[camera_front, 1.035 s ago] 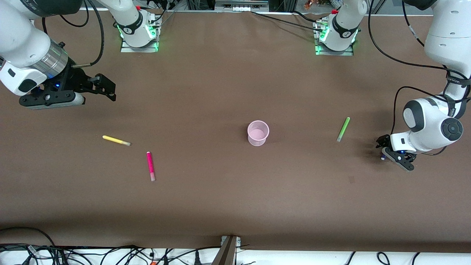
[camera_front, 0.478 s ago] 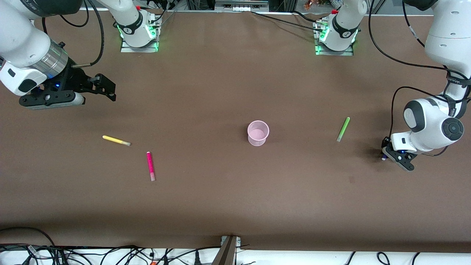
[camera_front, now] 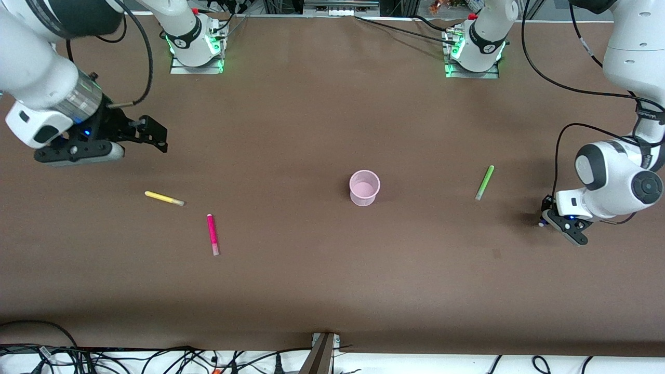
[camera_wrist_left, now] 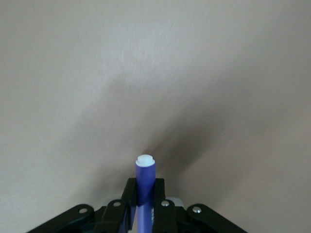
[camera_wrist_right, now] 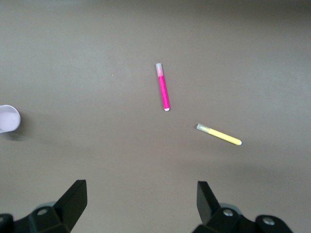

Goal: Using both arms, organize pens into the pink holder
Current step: 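Carry the blue pen to the cup while the right gripper grasps the marker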

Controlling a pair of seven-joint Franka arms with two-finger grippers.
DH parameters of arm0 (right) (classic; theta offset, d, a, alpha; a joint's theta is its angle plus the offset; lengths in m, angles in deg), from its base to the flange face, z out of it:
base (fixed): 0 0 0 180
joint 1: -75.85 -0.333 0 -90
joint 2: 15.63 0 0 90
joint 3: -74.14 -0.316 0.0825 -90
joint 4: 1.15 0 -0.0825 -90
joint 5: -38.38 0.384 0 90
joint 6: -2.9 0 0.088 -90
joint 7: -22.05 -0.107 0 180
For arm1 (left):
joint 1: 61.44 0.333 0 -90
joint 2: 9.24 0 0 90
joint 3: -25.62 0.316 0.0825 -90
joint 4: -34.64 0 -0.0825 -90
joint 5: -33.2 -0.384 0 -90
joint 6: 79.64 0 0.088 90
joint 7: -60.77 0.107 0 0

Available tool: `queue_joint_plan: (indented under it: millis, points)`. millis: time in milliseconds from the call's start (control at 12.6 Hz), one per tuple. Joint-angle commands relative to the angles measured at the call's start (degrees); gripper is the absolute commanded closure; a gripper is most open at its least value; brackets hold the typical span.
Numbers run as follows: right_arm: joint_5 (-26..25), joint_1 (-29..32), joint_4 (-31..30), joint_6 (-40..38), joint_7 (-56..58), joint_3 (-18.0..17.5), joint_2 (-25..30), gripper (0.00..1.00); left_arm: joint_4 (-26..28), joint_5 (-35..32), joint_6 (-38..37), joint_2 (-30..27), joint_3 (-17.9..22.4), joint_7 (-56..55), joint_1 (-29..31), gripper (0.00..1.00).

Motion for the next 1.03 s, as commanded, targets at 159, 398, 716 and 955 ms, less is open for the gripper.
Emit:
queue_joint_plan:
  millis: [159,398,716,955]
  points:
    - [-0.26,-0.48,1.79,-1.58,-0.38,0.40,-2.87,0.00,-14.24,8.29,-21.18,-0.02,-4.55,1.25,0.17,1.00]
    - [-2.37,-0.57,1.87,-1.75,1.28,0.31,-6.12,0.00,-14.52,18.94,-31.13,-0.98,-9.97,1.52,0.60,1.00]
    - [-2.46,-0.39,1.96,-1.76,8.14,0.31,-7.18,0.00,-14.26,35.17,-33.00,-0.46,-17.29,1.60,0.35,1.00]
    - [-2.72,-0.56,1.78,-1.67,8.49,0.31,-9.89,0.00,-13.47,54.05,-32.64,4.53,-18.53,15.23,-1.67,1.00]
